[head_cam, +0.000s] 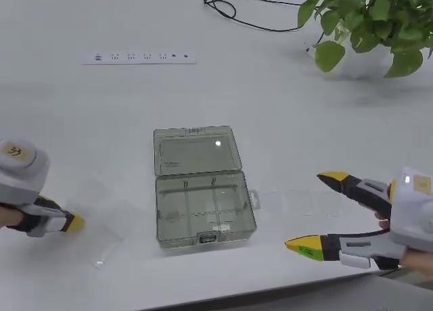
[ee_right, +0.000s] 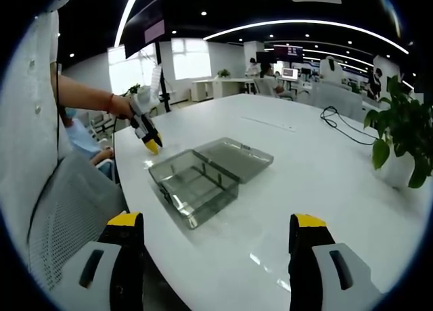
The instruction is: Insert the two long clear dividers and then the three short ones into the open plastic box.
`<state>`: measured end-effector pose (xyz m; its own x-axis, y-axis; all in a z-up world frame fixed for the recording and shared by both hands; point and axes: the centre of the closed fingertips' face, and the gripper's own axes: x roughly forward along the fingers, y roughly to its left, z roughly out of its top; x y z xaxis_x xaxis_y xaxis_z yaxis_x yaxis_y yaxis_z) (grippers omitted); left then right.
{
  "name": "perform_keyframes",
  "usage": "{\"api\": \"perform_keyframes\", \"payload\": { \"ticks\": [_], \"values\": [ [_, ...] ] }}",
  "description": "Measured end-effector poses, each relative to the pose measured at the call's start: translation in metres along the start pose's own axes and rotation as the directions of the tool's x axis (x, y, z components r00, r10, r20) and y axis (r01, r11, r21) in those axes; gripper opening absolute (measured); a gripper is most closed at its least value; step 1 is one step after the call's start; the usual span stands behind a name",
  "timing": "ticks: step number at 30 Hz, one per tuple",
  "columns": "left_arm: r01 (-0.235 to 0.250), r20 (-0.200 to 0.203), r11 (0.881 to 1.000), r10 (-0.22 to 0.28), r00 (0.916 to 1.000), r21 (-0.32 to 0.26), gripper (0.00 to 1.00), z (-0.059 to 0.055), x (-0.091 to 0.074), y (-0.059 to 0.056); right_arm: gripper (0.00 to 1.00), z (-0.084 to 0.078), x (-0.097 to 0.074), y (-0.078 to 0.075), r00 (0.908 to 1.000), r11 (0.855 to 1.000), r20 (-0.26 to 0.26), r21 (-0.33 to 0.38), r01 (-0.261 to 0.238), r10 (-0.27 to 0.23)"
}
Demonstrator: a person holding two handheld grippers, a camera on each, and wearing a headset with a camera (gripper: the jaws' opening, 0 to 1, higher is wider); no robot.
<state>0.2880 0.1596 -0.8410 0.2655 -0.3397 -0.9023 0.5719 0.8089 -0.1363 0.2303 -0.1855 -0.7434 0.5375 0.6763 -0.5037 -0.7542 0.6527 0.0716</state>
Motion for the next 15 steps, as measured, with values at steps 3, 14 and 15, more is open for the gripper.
{"api": "perform_keyframes", "payload": {
  "ticks": [3,14,15],
  "values": [
    [0.008,0.013,0.999,-0.007,0.9999,-0.031,0.31,0.001,-0.001,0.0,0.89,0.001,0.001,0.0,1.0,1.0,0.0,-0.005,-0.003,0.003],
    [0.065,0.104,0.986,-0.05,0.9934,-0.15,0.31,0.0,-0.005,-0.008,0.87,0.0,0.002,-0.004,0.9999,1.0,-0.003,-0.005,-0.012,0.012],
    [0.074,0.119,0.984,-0.055,0.9914,-0.164,0.31,0.0,-0.006,-0.01,0.87,0.001,0.003,-0.004,0.9999,1.0,0.0,-0.003,-0.013,0.013]
  ]
}}
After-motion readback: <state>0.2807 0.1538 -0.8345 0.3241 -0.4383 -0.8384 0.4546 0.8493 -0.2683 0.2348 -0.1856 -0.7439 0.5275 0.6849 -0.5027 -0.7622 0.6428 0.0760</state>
